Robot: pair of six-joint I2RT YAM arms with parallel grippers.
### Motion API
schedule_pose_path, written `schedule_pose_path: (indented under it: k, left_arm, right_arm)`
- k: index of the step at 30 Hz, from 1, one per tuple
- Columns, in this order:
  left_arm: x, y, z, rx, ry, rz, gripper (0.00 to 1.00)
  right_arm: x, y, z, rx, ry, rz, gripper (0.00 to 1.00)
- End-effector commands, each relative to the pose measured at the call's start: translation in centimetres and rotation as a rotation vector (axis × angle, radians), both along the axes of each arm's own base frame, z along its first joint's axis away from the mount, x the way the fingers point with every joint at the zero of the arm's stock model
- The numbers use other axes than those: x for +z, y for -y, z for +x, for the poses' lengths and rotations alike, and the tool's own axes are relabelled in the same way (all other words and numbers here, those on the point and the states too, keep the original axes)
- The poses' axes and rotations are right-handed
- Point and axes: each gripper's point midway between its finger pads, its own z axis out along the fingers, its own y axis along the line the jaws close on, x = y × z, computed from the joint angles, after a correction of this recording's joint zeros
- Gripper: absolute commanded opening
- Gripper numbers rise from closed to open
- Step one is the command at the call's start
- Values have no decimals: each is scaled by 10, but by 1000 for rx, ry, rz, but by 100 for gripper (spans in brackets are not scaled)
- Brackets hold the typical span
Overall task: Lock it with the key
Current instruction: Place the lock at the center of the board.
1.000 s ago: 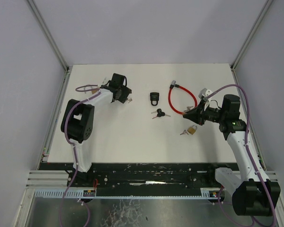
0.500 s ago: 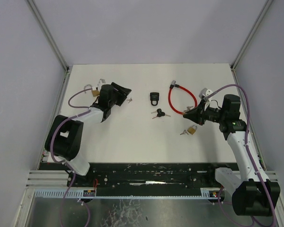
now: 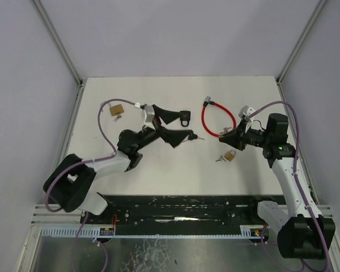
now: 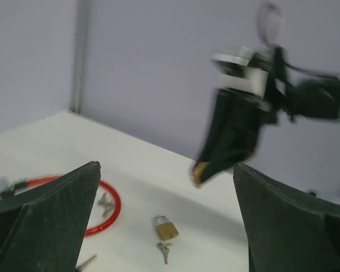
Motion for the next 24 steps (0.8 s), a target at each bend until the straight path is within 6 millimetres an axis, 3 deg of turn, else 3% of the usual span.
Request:
schedule_pose_path:
  k: [1, 7, 12, 17, 24]
  left_arm:
    - [22, 20, -47, 168, 585, 254, 100]
    - [-8, 44, -65, 83, 791, 421, 100]
    - [-47, 80, -82, 172, 1082, 621, 100]
    - [-61, 102, -84, 207, 1085, 673, 100]
    - [-73, 116, -81, 172, 1019, 721, 100]
  right_arm:
    - [16, -4, -3, 38, 49, 31, 4]
    - [14, -8, -7, 77, 14, 58, 4]
    - [11, -11, -12, 114, -16, 81, 4]
    - [6, -14, -16, 154, -74, 110, 4]
    - [1, -18, -20, 185, -119, 135, 5]
